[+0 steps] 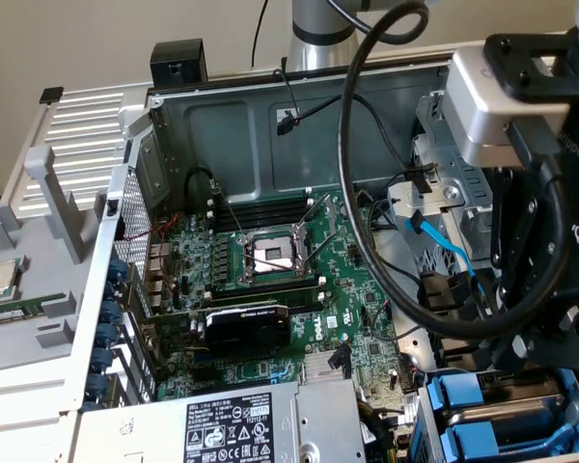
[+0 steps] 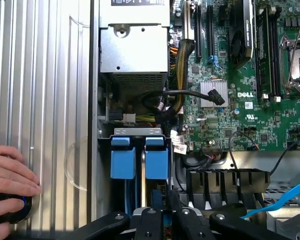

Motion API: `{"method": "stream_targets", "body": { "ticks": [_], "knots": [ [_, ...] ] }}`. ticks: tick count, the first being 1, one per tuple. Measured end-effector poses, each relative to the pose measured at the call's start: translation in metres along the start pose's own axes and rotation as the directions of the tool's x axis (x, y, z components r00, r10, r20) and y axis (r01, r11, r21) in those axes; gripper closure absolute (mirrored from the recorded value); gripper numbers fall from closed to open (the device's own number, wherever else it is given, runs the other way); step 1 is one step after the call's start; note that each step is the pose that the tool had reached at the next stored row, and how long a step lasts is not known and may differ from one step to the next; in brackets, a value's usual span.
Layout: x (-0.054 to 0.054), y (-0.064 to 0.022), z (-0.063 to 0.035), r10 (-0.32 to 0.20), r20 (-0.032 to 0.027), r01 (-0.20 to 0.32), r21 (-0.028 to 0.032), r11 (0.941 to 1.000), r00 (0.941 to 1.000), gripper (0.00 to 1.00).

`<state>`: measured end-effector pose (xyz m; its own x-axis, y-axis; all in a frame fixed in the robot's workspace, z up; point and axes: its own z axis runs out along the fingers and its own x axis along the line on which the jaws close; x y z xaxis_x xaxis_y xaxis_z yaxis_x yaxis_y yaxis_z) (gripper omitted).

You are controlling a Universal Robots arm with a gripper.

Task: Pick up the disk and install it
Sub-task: 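Insert the second disk wire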

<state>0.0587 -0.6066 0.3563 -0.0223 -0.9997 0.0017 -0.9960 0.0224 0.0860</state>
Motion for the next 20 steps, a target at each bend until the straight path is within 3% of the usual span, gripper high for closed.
{"method": "stream_targets", "body": {
  "ticks": [20],
  "knots": [
    [-0.0011, -0.0001, 0.0068, 0.006, 0.0036, -0.006, 0.0, 1.0, 1.0, 0.83]
  ]
}}
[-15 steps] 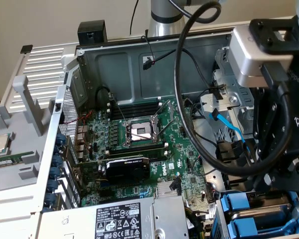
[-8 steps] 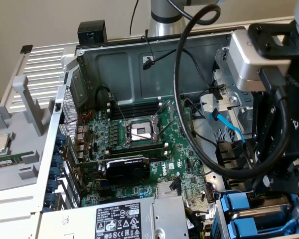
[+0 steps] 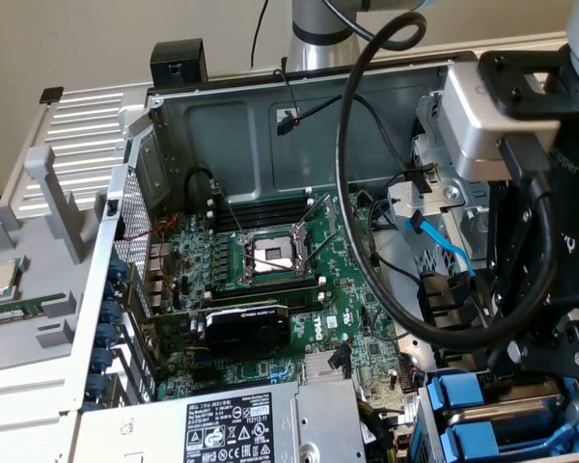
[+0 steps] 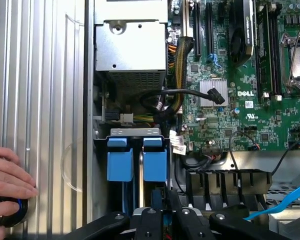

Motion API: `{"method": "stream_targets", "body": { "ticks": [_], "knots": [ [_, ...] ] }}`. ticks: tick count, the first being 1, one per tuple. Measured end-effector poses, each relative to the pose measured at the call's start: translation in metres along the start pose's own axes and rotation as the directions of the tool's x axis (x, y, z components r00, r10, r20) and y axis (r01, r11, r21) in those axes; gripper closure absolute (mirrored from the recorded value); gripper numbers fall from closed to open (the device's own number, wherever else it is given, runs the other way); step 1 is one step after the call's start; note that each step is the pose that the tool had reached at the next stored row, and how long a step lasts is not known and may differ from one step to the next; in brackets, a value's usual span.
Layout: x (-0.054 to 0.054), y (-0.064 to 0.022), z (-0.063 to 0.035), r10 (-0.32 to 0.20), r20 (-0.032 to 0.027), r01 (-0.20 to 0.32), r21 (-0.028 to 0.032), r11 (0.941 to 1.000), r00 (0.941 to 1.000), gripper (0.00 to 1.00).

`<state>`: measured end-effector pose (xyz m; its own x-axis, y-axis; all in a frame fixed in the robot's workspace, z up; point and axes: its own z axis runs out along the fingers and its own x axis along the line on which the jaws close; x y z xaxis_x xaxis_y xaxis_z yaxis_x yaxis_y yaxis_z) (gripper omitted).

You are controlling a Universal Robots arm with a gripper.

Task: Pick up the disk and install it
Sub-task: 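Insert the second disk wire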

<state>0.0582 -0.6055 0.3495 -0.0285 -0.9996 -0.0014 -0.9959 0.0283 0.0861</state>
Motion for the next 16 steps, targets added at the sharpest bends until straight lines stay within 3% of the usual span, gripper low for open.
{"method": "stream_targets", "body": {
  "ticks": [16],
  "knots": [
    [-0.0006, -0.0004, 0.0031, 0.002, 0.0083, -0.002, 0.0012, 1.0, 1.0, 0.83]
  ]
}}
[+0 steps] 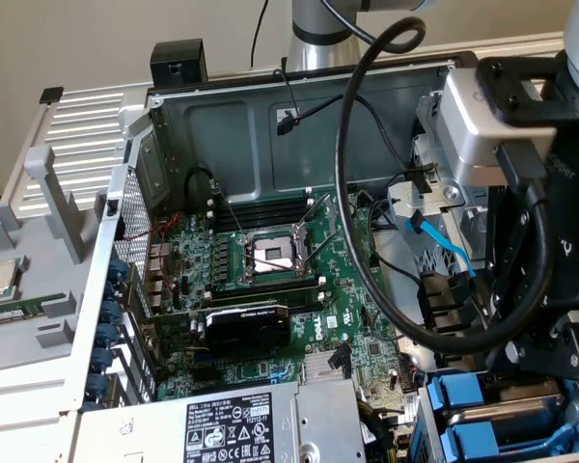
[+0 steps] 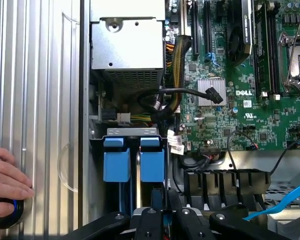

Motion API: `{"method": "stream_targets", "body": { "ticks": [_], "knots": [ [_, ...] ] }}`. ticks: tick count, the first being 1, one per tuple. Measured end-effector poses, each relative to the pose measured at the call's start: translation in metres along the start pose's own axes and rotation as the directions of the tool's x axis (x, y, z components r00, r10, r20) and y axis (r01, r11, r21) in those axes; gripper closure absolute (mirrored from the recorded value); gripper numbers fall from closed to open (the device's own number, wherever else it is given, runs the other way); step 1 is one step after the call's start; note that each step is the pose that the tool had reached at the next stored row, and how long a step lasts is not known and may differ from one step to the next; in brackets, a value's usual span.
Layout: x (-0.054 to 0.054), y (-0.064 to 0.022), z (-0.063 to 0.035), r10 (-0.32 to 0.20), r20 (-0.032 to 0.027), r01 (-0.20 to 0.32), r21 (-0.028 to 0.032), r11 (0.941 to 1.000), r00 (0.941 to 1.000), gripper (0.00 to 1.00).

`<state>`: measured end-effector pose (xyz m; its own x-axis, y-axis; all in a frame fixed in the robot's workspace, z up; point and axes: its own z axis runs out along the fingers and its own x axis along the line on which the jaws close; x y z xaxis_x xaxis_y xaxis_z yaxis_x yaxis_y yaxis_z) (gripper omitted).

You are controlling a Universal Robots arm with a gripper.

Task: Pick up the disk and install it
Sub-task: 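Insert the second disk wire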

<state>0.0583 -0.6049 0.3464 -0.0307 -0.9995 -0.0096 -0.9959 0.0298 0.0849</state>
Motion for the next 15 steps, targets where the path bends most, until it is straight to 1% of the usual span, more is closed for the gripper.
{"method": "stream_targets", "body": {
  "ticks": [15],
  "knots": [
    [0.0019, -0.001, 0.0003, 0.016, 0.0046, -0.016, 0.0006, 0.9999, 0.9999, 0.83]
  ]
}}
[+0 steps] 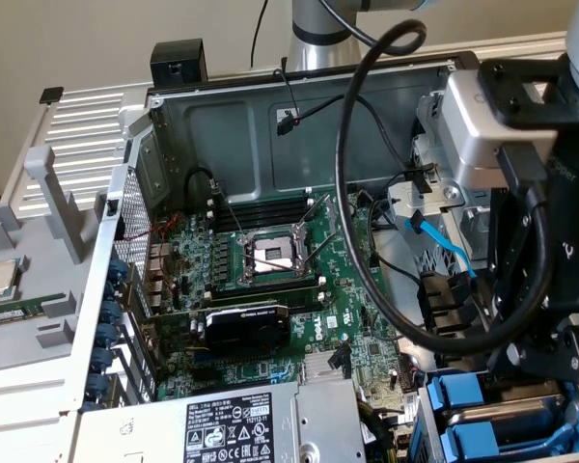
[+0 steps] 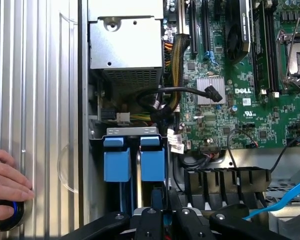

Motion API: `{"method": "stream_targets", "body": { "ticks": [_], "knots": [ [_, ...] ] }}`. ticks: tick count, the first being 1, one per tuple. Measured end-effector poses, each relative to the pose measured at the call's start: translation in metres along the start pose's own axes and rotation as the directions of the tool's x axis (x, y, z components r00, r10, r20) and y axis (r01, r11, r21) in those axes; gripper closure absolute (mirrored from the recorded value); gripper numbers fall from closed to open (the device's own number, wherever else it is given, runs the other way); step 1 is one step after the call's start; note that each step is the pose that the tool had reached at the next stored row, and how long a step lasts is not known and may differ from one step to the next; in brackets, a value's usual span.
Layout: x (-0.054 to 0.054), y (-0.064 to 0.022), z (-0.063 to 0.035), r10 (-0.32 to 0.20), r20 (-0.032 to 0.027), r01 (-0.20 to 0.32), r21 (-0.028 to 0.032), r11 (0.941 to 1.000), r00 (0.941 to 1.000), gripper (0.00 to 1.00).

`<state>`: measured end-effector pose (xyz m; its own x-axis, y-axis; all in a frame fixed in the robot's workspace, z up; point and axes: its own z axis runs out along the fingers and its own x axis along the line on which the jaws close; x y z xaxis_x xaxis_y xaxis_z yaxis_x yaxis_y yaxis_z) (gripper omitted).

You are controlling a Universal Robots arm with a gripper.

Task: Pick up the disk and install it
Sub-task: 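Insert the second disk wire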

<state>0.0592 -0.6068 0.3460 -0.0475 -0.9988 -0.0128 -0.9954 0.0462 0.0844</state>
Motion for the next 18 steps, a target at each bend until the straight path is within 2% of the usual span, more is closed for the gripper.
{"method": "stream_targets", "body": {
  "ticks": [18],
  "knots": [
    [0.0008, 0.0012, 0.0029, 0.013, 0.0057, -0.013, 0.0045, 0.9999, 0.9999, 0.83]
  ]
}}
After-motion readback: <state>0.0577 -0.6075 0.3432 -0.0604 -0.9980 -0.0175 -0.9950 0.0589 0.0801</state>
